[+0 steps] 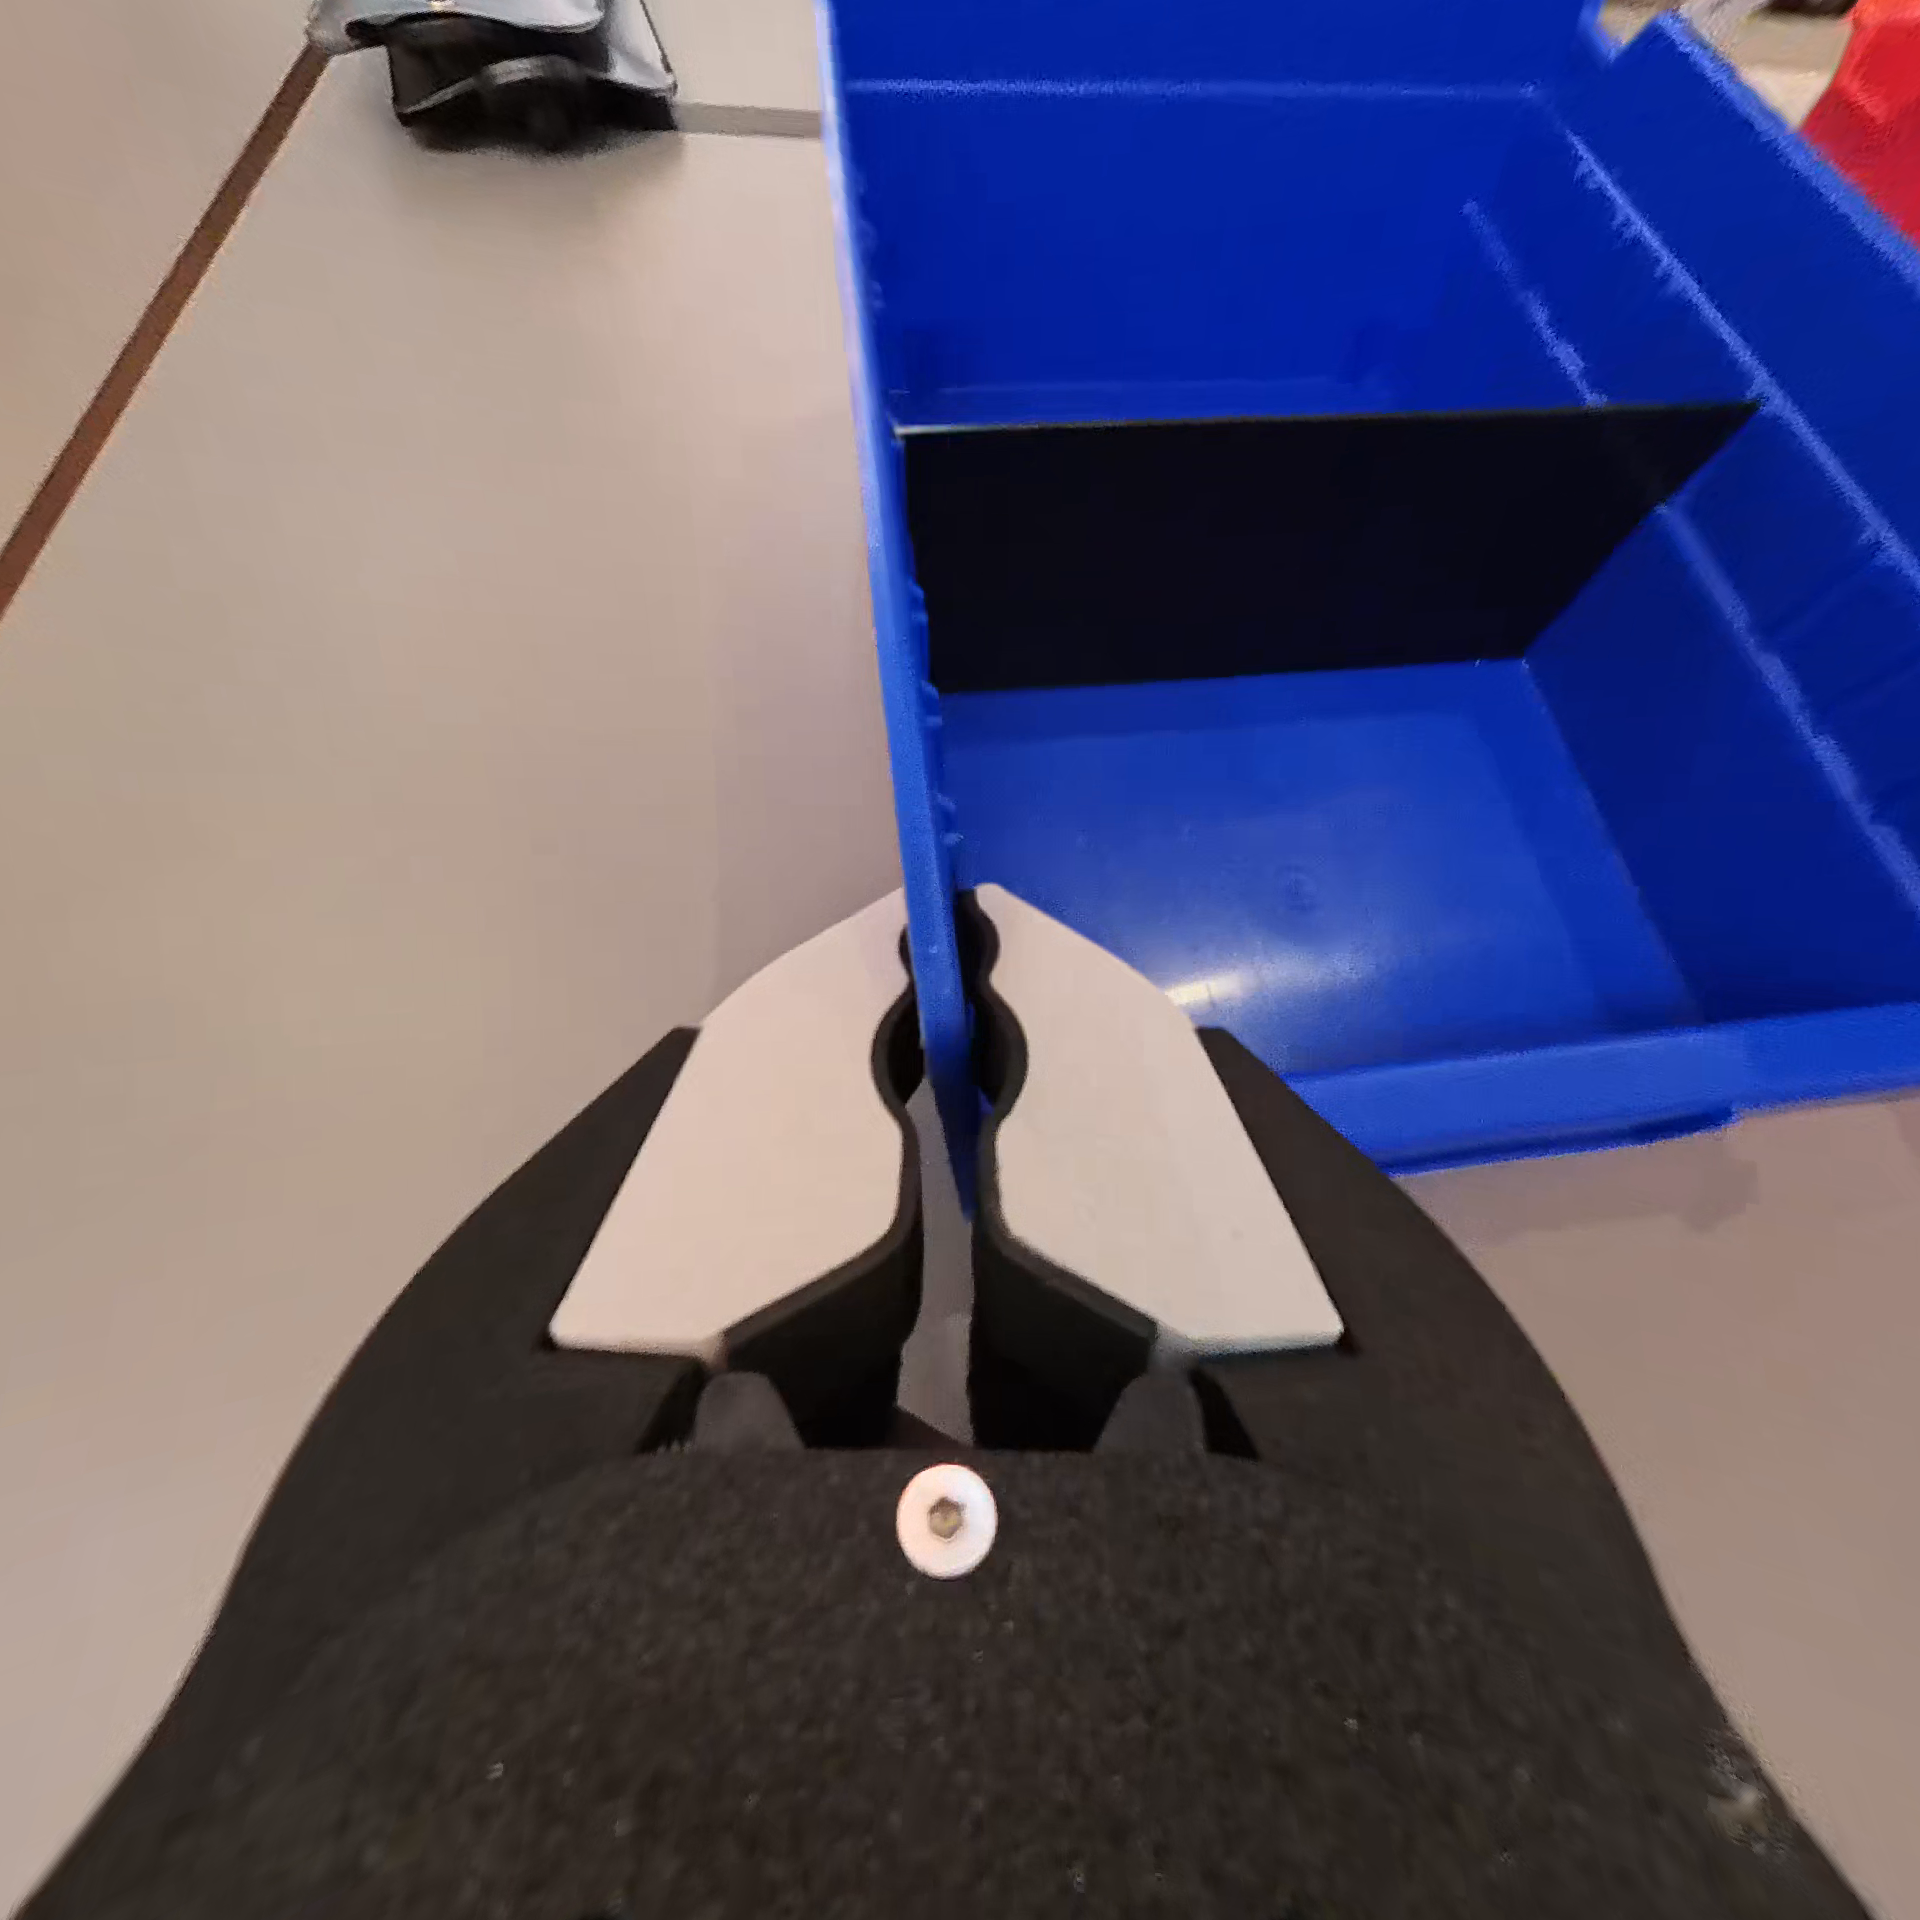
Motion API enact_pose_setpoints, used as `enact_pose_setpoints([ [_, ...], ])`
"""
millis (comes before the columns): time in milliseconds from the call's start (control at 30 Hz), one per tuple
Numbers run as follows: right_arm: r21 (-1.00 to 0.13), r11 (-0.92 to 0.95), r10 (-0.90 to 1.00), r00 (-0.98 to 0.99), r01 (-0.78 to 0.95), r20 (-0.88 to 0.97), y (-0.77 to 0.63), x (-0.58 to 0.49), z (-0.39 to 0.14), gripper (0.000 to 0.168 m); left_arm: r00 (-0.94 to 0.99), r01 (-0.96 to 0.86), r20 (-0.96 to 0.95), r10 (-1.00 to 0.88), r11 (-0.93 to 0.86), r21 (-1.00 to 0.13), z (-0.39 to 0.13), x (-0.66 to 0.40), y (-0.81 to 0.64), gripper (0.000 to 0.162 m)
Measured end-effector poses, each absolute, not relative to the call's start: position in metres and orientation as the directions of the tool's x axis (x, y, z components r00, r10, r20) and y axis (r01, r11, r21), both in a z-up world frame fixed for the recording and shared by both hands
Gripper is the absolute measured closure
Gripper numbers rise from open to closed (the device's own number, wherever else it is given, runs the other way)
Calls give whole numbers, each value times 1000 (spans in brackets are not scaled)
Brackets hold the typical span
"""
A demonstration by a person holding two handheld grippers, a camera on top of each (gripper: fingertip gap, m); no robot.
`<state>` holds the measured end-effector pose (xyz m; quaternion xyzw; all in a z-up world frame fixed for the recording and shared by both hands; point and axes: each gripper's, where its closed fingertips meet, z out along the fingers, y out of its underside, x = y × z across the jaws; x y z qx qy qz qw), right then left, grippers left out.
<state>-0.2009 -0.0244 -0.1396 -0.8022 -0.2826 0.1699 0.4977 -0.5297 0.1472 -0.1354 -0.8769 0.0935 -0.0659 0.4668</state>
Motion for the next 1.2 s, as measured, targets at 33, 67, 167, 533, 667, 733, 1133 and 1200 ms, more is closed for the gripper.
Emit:
enact_pose_setpoints([
  [33,-890,-350,646,763,292,-4,-26,-218,-140,137,972,-123,11,-235,-548,-828,-136,-527,135,158],
  [67,-887,-349,662,749,301,-6,-27,-235,-139,133,971,-134,2,-238,-551,-824,-136,-526,122,157],
  [167,-900,-335,600,799,280,25,-9,-274,-128,112,977,-122,-1,-213,-555,-823,-136,-524,85,157],
  [533,-858,-489,321,947,158,-9,36,-328,-130,163,985,-140,-62,-164,-518,-844,-131,-515,8,157],
  [667,-899,-373,353,931,228,90,31,-325,-100,163,985,-166,-130,-114,-409,-897,-98,-513,-6,156],
  [733,-931,-266,341,928,248,150,28,-319,-67,163,983,-181,-162,-86,-322,-929,-66,-507,-9,156],
  [1133,-973,-191,-71,986,133,149,48,-54,39,162,904,-333,-291,-315,-89,-939,46,-245,66,156],
  [1200,-962,-252,-98,987,102,130,53,14,29,162,883,-340,-282,-374,-98,-935,41,-175,75,156],
])
